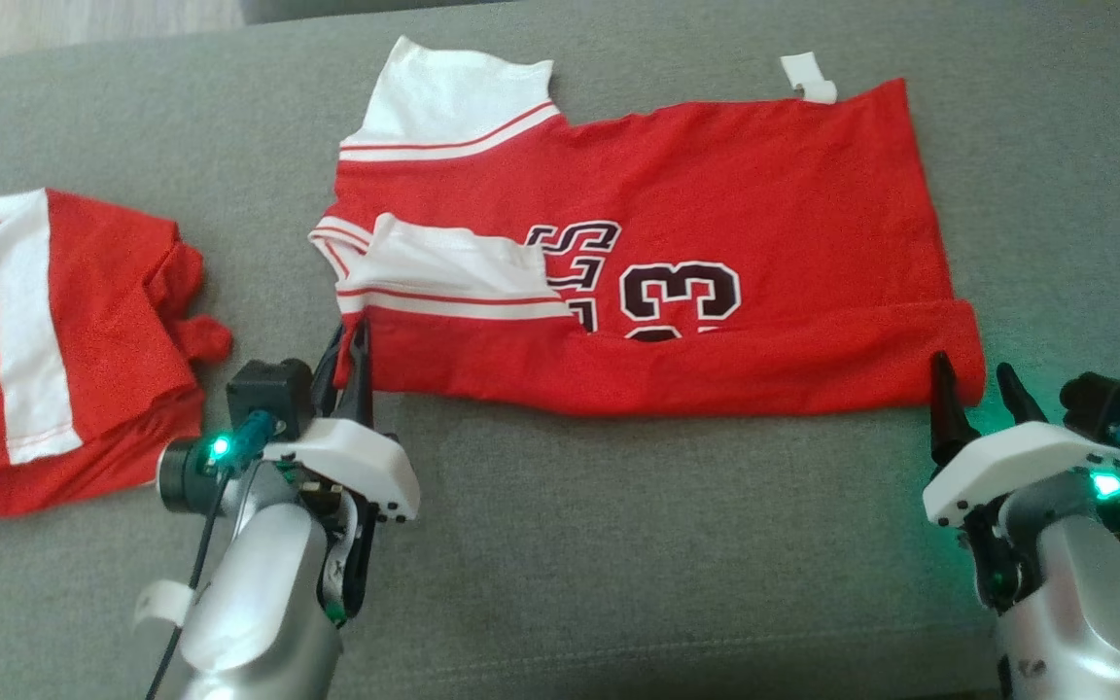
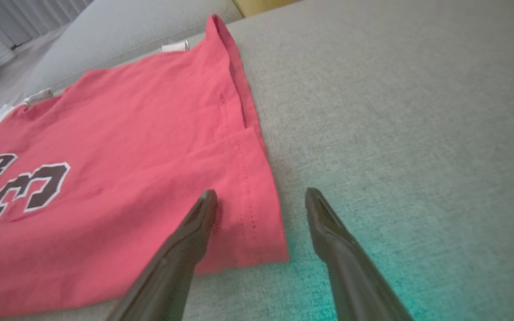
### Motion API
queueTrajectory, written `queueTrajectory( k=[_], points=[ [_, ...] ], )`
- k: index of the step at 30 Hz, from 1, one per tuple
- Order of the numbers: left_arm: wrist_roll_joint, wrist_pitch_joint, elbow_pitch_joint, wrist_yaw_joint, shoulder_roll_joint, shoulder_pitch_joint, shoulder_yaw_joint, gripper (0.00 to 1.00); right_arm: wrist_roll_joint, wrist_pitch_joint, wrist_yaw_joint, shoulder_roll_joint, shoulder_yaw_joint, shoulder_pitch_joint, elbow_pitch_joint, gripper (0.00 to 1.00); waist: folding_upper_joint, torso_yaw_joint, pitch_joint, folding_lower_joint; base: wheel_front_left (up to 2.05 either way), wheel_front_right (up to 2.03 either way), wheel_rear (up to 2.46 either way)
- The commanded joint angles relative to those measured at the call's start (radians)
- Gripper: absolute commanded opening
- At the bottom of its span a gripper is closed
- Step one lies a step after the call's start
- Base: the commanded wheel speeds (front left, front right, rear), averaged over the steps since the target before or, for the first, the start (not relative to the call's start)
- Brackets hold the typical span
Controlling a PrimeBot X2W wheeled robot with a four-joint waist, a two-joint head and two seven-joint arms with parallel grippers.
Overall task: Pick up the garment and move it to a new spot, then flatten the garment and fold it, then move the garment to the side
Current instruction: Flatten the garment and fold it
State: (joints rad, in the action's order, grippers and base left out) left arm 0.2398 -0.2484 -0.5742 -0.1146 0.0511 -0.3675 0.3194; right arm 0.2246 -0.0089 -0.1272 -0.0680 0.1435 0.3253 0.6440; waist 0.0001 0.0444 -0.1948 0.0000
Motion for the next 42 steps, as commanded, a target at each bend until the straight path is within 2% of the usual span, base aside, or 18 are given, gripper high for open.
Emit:
queueTrajectory(
  k=[1, 7, 8, 9, 10, 25, 32, 42],
  points=[
    [-0.006, -0.013, 0.043, -0.003, 0.008, -0.004, -0.019, 0.0, -0.015, 0.003, -0.003, 0.009, -0.01, 0.044, -0.009, 1.0, -0.0001, -0.011, -0.011, 0.0, 0.0, 0.0, 0.0],
    [-0.013, -0.013, 0.082, -0.01, 0.007, 0.006, 0.002, 0.0, -0.019, 0.024, -0.003, 0.015, 0.0, 0.09, 0.077, 1.0, -0.0001, -0.029, -0.028, 0.0, 0.0, 0.0, 0.0],
    [-0.013, -0.013, 0.084, -0.012, 0.008, 0.008, 0.003, 0.0, -0.015, 0.028, -0.003, 0.015, -0.007, 0.095, 0.088, 0.75, -0.0001, -0.03, -0.029, 0.0, 0.0, 0.0, 0.0],
    [-0.013, -0.013, 0.084, -0.013, 0.01, 0.01, 0.004, 0.0, -0.009, 0.028, -0.003, 0.016, -0.014, 0.1, 0.096, 0.11, -0.0001, -0.03, -0.03, 0.0, 0.0, 0.0, 0.0],
    [-0.012, -0.011, 0.084, -0.015, 0.012, 0.012, 0.003, 0.0, -0.005, 0.027, -0.003, 0.016, -0.019, 0.104, 0.103, 0.0, -0.0001, -0.029, -0.029, 0.0, 0.0, 0.0, 0.0],
    [0.017, 0.0, 0.039, -0.029, 0.038, 0.078, -0.004, 0.0, 0.006, -0.013, -0.003, -0.03, -0.024, 0.068, 0.108, 0.0, -0.0001, 0.011, 0.08, 0.0, 0.0, 0.0, 0.0],
    [0.03, 0.014, 0.03, -0.028, 0.042, 0.139, 0.005, 0.0, 0.028, 0.032, -0.003, -0.038, -0.03, -0.002, 0.073, 0.0, -0.0001, 0.027, 0.139, 0.0, 0.0, 0.0, 0.0],
    [0.051, 0.062, 0.014, -0.021, 0.039, 0.222, 0.035, 0.0, 0.057, 0.13, -0.003, -0.043, -0.019, -0.129, -0.063, 0.0, -0.0001, 0.052, 0.172, 0.0, 0.0, 0.0, 0.0]
  ],
)
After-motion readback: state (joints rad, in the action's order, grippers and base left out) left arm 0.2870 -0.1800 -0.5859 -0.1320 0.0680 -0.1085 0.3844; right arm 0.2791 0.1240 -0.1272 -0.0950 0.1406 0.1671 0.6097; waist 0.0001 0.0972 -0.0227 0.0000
